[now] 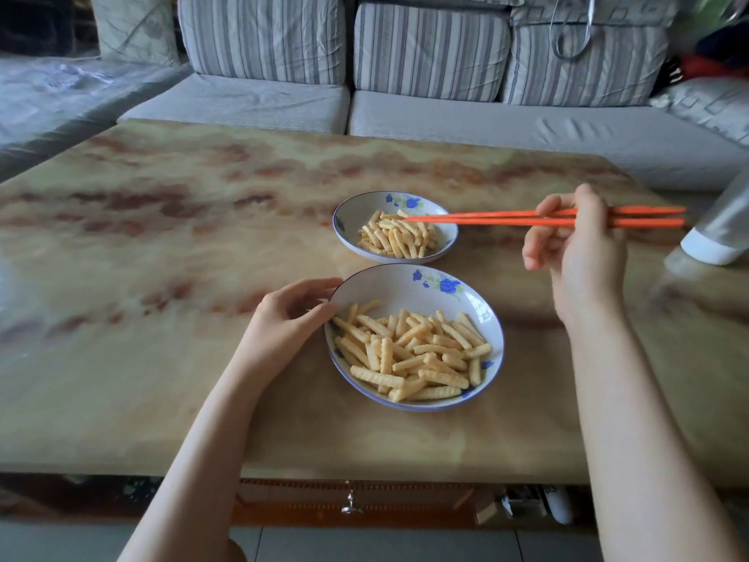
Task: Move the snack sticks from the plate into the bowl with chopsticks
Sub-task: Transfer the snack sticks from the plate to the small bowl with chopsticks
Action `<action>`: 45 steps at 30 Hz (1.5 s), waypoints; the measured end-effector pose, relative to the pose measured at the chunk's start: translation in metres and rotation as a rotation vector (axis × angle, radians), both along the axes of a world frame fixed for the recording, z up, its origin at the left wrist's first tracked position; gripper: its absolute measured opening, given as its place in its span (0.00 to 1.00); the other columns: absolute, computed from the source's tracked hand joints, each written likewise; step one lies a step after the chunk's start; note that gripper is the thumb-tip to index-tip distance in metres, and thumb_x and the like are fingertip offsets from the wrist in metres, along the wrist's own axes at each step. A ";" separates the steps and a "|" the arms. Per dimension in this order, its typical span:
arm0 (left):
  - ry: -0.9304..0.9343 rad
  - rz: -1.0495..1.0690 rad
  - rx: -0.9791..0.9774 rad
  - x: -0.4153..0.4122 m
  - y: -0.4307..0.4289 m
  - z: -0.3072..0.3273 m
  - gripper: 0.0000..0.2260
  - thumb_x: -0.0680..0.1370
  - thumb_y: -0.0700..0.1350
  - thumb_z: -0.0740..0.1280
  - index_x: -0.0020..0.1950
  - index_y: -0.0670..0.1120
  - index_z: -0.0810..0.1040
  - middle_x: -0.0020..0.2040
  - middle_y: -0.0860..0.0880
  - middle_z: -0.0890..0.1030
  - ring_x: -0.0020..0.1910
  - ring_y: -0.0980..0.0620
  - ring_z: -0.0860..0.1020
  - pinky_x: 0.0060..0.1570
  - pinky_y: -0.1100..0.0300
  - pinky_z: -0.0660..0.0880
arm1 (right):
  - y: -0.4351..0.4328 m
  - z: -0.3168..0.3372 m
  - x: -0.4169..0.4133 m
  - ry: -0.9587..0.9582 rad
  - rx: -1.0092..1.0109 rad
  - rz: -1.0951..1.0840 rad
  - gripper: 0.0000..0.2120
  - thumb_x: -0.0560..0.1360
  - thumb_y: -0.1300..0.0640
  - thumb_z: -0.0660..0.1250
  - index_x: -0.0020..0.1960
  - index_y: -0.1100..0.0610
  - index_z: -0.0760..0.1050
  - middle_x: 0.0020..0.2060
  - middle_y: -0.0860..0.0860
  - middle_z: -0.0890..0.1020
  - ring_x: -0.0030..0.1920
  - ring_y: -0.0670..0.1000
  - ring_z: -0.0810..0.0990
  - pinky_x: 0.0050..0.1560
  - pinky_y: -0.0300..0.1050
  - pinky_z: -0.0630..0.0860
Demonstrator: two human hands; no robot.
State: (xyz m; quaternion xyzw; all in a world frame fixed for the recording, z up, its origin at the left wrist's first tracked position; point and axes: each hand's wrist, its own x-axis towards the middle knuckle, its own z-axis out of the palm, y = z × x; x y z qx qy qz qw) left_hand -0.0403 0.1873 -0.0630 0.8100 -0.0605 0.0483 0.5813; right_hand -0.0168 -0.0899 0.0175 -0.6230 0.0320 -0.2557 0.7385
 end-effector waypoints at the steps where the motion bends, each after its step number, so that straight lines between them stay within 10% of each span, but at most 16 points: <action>1: 0.001 0.001 0.001 0.000 0.000 0.000 0.17 0.69 0.48 0.67 0.57 0.53 0.82 0.51 0.57 0.85 0.49 0.62 0.81 0.54 0.67 0.75 | -0.004 0.004 -0.002 0.018 -0.034 0.055 0.20 0.82 0.54 0.51 0.35 0.57 0.71 0.17 0.52 0.72 0.18 0.52 0.67 0.23 0.40 0.61; 15: 0.007 -0.001 0.002 0.000 0.000 0.000 0.17 0.69 0.49 0.67 0.57 0.52 0.82 0.51 0.57 0.85 0.51 0.60 0.81 0.57 0.62 0.75 | 0.022 -0.006 -0.009 0.178 -0.295 0.335 0.22 0.83 0.54 0.51 0.35 0.60 0.74 0.17 0.54 0.71 0.17 0.51 0.64 0.20 0.36 0.61; 34: 0.020 0.002 0.001 -0.001 0.000 0.000 0.17 0.70 0.48 0.66 0.58 0.53 0.82 0.52 0.56 0.84 0.53 0.60 0.81 0.60 0.57 0.75 | 0.011 0.003 -0.003 0.021 0.040 -0.040 0.19 0.81 0.56 0.52 0.33 0.57 0.70 0.18 0.49 0.72 0.18 0.50 0.67 0.23 0.38 0.62; 45: 0.020 0.010 0.022 -0.001 0.000 0.002 0.18 0.69 0.48 0.66 0.58 0.53 0.82 0.51 0.57 0.84 0.52 0.62 0.81 0.58 0.61 0.75 | 0.045 -0.022 0.013 0.035 -0.097 0.008 0.22 0.84 0.54 0.50 0.35 0.58 0.72 0.18 0.51 0.74 0.18 0.50 0.71 0.22 0.36 0.65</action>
